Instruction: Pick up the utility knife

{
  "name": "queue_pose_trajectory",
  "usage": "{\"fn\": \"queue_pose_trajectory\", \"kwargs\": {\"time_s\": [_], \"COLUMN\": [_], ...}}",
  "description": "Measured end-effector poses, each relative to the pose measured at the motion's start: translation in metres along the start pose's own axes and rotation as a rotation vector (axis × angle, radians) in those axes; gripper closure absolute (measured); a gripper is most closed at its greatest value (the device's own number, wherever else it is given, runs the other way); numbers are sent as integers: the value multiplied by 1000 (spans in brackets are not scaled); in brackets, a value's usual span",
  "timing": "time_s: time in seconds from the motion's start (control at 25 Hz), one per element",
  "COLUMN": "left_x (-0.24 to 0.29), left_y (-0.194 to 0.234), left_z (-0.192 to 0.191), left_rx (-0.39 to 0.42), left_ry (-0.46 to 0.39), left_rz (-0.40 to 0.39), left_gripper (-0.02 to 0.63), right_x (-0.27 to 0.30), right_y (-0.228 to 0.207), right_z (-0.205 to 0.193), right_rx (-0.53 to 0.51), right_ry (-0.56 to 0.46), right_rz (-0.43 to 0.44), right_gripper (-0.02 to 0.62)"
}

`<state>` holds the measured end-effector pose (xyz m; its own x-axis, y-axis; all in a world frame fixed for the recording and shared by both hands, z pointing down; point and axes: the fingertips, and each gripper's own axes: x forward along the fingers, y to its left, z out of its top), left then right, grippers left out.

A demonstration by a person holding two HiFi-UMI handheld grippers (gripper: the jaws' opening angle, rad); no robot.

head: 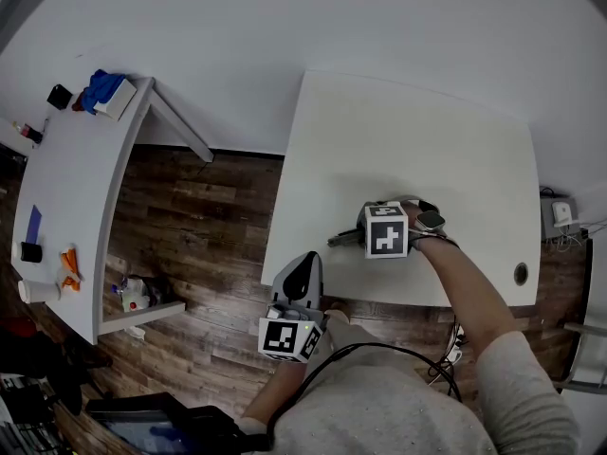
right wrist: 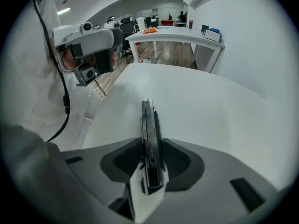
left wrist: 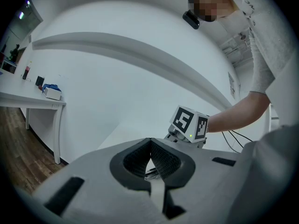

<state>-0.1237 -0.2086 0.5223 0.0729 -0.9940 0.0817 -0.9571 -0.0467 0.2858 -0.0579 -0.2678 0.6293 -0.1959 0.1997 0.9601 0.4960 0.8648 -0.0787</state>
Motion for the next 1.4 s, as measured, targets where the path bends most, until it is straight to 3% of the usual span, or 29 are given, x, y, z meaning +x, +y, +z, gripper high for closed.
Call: {"fn": "queue_pose_trajectory", "kwargs": {"time_s": [0.48,1.08,1.4], "left_x": [-5,-4,-3], "left_y": [1,-19,-30], "left_z": [2,2,6], "left_rx": [-5,4,11], "left_ry": [-5,3,2], "left_rz": [6,-59,-96], "left_gripper": [603,603,603], "right_x": [-9,-41,-63], "right_y": [6,15,22], "right_z": [0,-4,-1], "right_rx": [141,412,504], "right_ry": [-132,-364,-482], "right_rz": [-60,-143,-195], "right_gripper": [463,463,462]}}
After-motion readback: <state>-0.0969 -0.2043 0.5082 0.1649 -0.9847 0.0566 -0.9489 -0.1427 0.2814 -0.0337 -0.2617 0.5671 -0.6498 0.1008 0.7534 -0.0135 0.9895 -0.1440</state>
